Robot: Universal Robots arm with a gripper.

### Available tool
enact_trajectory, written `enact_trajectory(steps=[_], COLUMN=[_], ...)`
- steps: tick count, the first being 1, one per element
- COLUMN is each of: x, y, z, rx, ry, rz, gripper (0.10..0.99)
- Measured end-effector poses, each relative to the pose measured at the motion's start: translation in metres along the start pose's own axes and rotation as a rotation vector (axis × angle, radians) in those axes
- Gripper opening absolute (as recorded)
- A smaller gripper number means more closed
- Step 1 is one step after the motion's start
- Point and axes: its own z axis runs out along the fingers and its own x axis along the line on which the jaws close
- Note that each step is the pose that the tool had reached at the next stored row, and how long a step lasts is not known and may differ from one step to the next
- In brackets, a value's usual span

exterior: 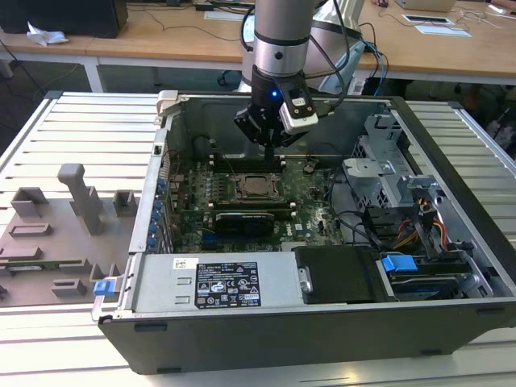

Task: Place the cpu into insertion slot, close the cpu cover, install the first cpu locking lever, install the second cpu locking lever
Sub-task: 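Install the first cpu locking lever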

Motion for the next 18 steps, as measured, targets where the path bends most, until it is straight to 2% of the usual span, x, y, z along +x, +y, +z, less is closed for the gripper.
enact_trajectory(steps=[14,18], x=[0.0029,0.0123], y=[-0.0005,-0.0023], z=[0.0,-0.0001], rx=[0.0,-0.001], ry=[0.0001,0.0002], rz=[-0.003,-0.002], gripper=[0.106,0.106])
